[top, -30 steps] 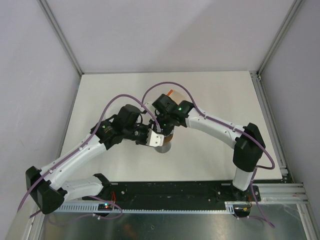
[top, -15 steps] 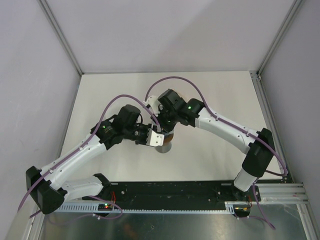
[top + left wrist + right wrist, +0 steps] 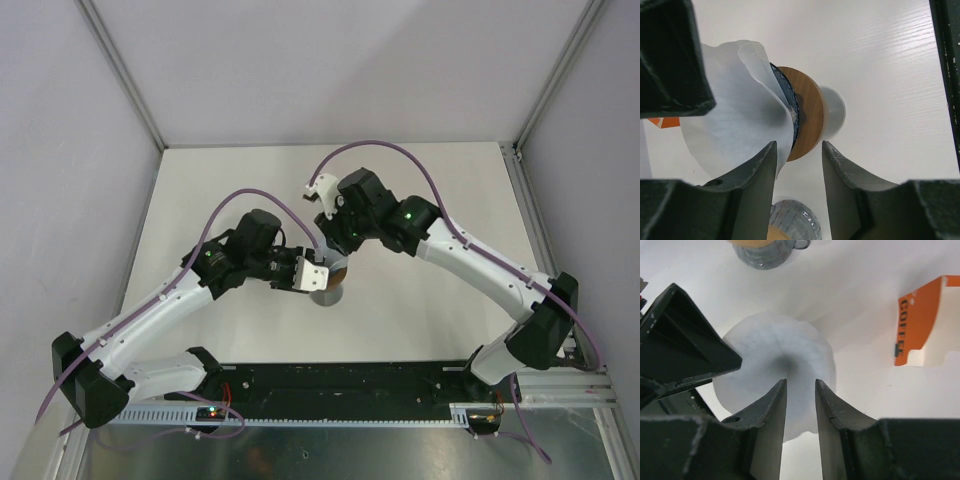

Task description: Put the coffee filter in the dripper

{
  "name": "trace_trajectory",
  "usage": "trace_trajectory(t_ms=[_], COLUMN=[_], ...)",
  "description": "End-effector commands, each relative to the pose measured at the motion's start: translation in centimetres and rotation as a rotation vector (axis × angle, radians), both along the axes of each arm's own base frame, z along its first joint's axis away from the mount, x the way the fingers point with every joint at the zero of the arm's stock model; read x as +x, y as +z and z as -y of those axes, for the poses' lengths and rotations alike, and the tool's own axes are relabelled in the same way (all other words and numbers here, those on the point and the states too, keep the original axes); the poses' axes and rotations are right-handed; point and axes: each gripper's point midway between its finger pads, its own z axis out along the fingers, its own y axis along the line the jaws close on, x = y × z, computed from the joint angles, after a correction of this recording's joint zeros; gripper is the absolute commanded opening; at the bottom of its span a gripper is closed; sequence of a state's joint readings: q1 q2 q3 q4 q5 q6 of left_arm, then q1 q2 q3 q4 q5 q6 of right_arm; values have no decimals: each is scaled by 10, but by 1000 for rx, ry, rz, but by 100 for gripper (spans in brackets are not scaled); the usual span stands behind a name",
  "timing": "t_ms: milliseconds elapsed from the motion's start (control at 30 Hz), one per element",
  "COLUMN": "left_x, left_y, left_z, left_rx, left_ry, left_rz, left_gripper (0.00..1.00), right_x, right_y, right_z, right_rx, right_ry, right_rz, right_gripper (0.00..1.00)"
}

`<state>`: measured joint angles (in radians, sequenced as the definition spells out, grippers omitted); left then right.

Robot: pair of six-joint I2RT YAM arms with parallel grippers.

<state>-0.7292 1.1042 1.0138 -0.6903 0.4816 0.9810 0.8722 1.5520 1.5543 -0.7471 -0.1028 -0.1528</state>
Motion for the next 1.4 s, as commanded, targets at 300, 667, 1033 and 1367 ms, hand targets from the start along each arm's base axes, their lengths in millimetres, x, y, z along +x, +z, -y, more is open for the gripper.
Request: trace_trajectory(t_ms=[300, 667, 1033, 1367], left_x=[6, 2, 132, 187], left_y=[43, 73, 154, 144], left_z=[11, 12, -85, -264], left_rx=[-99, -174, -471, -682], left_ry=[55, 112, 815, 1447], left_rz=[-1, -35, 21, 136], left_gripper=[80, 99, 100, 100], right_x=[42, 67, 100, 95], right_y=[43, 44, 35, 10], right_z=[42, 81, 204, 302], right_rx=[187, 186, 312, 402], right_ry=[-247, -424, -791, -1107], right_rz=[131, 163, 209, 347], right_gripper=[38, 39, 72, 81])
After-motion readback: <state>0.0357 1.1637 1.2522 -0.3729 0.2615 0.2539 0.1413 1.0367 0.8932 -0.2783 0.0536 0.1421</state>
